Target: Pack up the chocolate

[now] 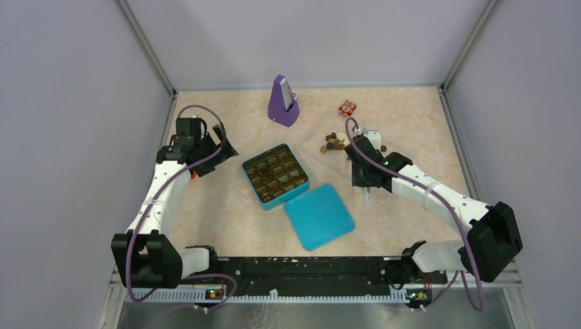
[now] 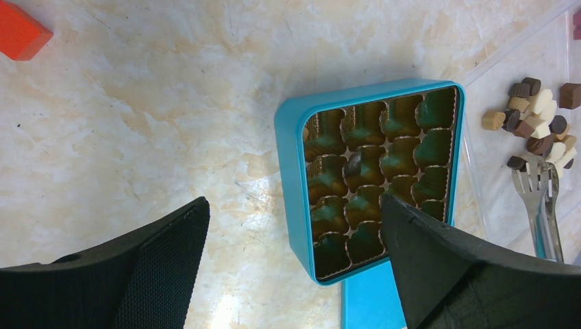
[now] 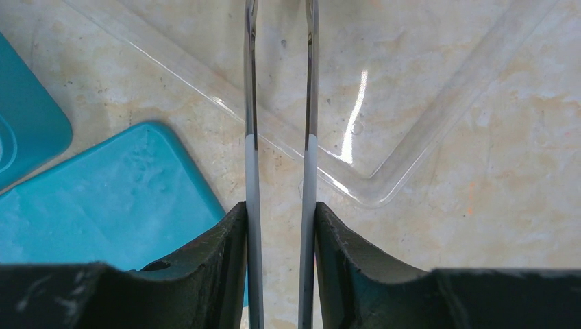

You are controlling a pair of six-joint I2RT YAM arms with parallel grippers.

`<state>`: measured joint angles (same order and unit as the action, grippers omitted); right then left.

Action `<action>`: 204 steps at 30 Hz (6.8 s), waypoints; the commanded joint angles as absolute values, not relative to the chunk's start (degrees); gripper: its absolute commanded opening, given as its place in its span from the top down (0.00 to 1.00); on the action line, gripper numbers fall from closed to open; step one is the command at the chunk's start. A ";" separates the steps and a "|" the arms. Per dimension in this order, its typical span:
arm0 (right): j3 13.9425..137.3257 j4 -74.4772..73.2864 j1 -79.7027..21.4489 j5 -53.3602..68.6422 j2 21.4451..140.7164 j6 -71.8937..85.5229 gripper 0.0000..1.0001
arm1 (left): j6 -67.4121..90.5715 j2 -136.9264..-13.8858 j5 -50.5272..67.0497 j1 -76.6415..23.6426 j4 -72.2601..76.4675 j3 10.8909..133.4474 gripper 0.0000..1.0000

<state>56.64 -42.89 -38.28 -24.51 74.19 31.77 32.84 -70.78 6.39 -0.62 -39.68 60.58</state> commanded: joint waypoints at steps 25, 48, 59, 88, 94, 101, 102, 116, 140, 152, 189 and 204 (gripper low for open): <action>61.17 -43.66 -37.27 -23.81 67.94 29.70 0.81 | 32.43 -70.39 7.14 -0.37 -37.71 61.28 0.01; 75.19 -40.31 -58.73 -18.39 78.14 23.71 0.82 | 32.78 -70.13 5.89 -0.35 -38.02 60.67 0.01; 73.59 -36.49 -61.46 -13.23 81.38 21.68 0.82 | 32.70 -70.40 6.07 -0.42 -37.74 60.27 0.01; 71.45 -39.69 -63.10 -16.36 81.74 24.08 0.54 | 32.87 -70.28 6.59 -0.41 -37.79 60.29 0.01; 72.18 -39.71 -63.05 -17.68 81.06 24.19 0.58 | 32.87 -70.40 6.75 -0.37 -37.88 60.39 0.01; 72.01 -36.21 -63.02 -20.12 74.86 24.51 0.71 | 32.78 -70.63 7.01 -0.44 -37.84 60.73 0.01; 72.01 -36.33 -63.02 -20.44 74.67 24.47 0.70 | 32.78 -70.64 7.11 -0.38 -37.75 60.73 0.01; 58.28 -36.38 -62.98 -18.96 77.08 34.58 0.53 | 32.60 -70.28 7.69 -0.38 -37.66 60.40 0.01; 46.93 -33.26 -65.48 -15.36 80.78 39.52 0.85 | 32.75 -69.94 8.09 -0.38 -37.45 59.55 0.01; 47.45 -34.61 -65.17 -16.80 81.74 39.02 0.78 | 32.82 -70.55 9.01 -0.37 -36.80 59.28 0.01; 41.74 -43.96 -8.56 -35.18 56.91 40.86 1.00 | 31.90 -71.66 9.74 -0.43 -37.10 61.34 0.01; 38.05 -31.25 3.43 -29.83 65.02 38.20 0.53 | 31.51 -72.47 9.54 -0.42 -37.53 62.31 0.01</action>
